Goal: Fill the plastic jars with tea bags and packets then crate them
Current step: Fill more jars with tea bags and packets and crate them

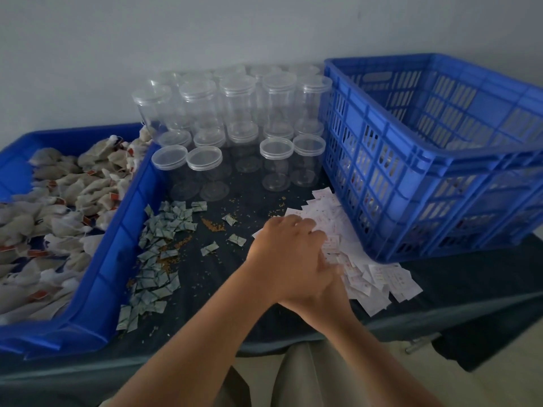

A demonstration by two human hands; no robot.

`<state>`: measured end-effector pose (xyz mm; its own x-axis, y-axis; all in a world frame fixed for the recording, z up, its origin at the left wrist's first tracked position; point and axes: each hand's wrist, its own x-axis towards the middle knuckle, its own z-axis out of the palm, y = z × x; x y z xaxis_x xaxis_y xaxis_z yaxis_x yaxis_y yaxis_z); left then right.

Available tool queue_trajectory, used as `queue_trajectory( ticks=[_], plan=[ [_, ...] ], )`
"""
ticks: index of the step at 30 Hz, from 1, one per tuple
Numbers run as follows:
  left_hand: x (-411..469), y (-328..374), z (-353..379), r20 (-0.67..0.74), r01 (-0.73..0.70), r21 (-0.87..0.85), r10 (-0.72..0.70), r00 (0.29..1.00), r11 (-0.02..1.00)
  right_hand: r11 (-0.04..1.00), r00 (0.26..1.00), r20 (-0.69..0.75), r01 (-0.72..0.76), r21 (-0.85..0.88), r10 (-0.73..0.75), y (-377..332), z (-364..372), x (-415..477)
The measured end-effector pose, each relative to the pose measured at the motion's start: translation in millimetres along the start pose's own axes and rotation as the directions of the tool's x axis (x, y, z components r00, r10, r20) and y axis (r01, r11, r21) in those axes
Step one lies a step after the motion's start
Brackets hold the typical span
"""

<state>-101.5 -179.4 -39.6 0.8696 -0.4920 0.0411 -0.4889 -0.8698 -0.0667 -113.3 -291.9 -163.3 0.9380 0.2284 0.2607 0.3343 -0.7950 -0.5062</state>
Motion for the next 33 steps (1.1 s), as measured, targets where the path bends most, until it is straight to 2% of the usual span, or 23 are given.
queue_trajectory(
  ticks=[2, 4, 5, 7, 8, 9, 11, 13, 14, 16, 18, 21, 23, 26, 30, 33],
  plan=[
    [-2, -18, -4, 0.001, -0.226, -0.095, 0.227, 0.974, 0.969, 0.993, 0.998, 0.025, -0.057, 0.103, 0.054, 0, -6, 0],
    [-4, -35, -13, 0.025, -0.317, -0.31, 0.342, 0.94, 0.896, 0.985, 0.997, 0.064, -0.049, 0.163, 0.039, 2, -11, 0],
    [-4, -40, -19, 0.035, -0.288, -0.45, 0.338, 0.94, 0.845, 0.959, 0.998, 0.057, -0.046, 0.278, 0.031, 2, -13, -1],
    [-1, -40, -28, 0.087, -0.119, -0.661, 0.233, 0.969, 0.741, 0.886, 0.999, 0.021, -0.035, 0.463, 0.028, 1, -17, -3],
    [-1, -34, -30, 0.083, -0.056, -0.661, 0.147, 0.986, 0.748, 0.884, 0.999, 0.017, -0.04, 0.466, 0.036, 0, -18, -5],
    [0, -26, -30, 0.057, -0.002, -0.578, 0.042, 0.997, 0.816, 0.894, 0.999, 0.025, -0.052, 0.444, 0.046, -1, -19, -6],
    [2, -6, -26, 0.066, 0.202, -0.313, -0.191, 0.979, 0.928, 0.91, 0.999, 0.013, -0.035, 0.412, 0.033, -2, -15, -6],
    [5, 11, -21, 0.182, 0.39, -0.157, -0.361, 0.915, 0.908, 0.919, 1.0, -0.014, 0.008, 0.395, -0.003, -3, -10, -7],
    [7, 16, -19, 0.21, 0.419, -0.099, -0.392, 0.896, 0.903, 0.925, 0.999, -0.032, 0.018, 0.378, -0.007, -3, -8, -7],
    [7, 20, -13, 0.143, 0.372, 0.016, -0.37, 0.918, 0.928, 0.946, 0.998, -0.068, 0.024, 0.322, -0.002, 1, -3, -6],
    [5, 14, -7, 0.042, 0.26, 0.063, -0.263, 0.964, 0.963, 0.973, 0.996, -0.093, 0.032, 0.23, -0.011, 6, 4, -3],
    [0, -1, -4, 0.004, 0.037, -0.014, -0.037, 0.999, 0.999, 0.988, 0.996, -0.091, 0.023, 0.15, -0.009, 9, 8, 2],
    [-1, -13, -7, 0.009, -0.078, -0.109, 0.079, 0.997, 0.991, 0.985, 0.997, -0.069, -0.005, 0.172, 0.017, 10, 10, 3],
    [-2, -23, -7, 0.012, -0.181, -0.149, 0.185, 0.983, 0.972, 0.968, 0.998, -0.053, -0.026, 0.25, 0.041, 9, 6, -1],
    [-6, -23, -4, -0.113, -0.13, -0.236, 0.106, 0.988, 0.963, 0.886, 0.999, 0.011, -0.049, 0.461, 0.05, 2, -11, -5],
    [-11, -18, -6, -0.179, -0.057, -0.389, -0.015, 0.984, 0.92, 0.925, 1.0, 0.022, -0.029, 0.378, 0.023, -14, -24, -5]
  ],
)
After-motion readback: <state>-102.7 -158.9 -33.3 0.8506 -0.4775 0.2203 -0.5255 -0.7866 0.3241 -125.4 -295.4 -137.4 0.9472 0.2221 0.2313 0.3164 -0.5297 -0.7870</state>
